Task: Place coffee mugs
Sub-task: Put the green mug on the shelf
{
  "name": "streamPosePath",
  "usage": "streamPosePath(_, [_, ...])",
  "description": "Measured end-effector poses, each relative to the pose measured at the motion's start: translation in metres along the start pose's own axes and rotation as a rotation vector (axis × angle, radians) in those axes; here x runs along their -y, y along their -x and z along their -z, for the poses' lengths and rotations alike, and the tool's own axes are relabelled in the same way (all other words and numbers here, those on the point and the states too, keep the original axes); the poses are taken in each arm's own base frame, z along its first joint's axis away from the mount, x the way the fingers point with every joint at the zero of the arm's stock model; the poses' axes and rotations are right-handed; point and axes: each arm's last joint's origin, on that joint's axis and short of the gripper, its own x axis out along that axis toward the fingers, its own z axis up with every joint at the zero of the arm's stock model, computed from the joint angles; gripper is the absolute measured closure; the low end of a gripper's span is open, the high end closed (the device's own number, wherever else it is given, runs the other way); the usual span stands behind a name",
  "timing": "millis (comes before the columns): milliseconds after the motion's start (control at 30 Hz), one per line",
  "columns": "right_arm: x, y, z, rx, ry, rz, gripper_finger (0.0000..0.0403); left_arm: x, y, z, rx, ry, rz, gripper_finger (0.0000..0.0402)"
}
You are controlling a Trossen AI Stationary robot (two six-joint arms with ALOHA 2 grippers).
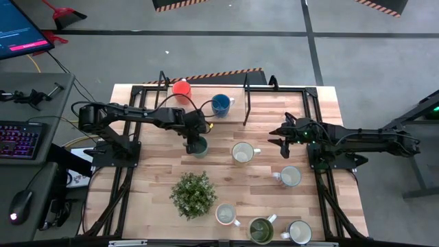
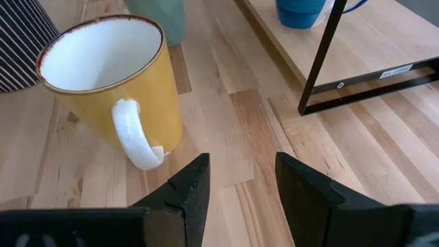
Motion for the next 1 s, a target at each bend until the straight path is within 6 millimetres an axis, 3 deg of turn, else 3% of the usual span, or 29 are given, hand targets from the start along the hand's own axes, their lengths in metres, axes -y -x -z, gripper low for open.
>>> streamPosePath(133, [0.0,0.0,0.0,0.0,0.0,0.0,0.0256,0.0,0.001,0.0,0.0,0.015,-0.009,0.0389])
streamPosePath(433, [0.0,0.0,0.0,-0.001,0.0,0.001,0.0256,-0.001,0.005,-0.003,0.034,0.017,-0.026,0.0392])
streamPosePath(800, [0.0,0.0,0.0,-0.004,0.0,0.001,0.0256,-0.003,0.062,-0.019,0.115,-0.007,-0.153,0.0393])
streamPosePath(1000, [0.0,0.0,0.0,-0.005,-0.003,0.001,0.0256,-0.02,0.084,-0.026,0.111,0.036,-0.308,0.0393])
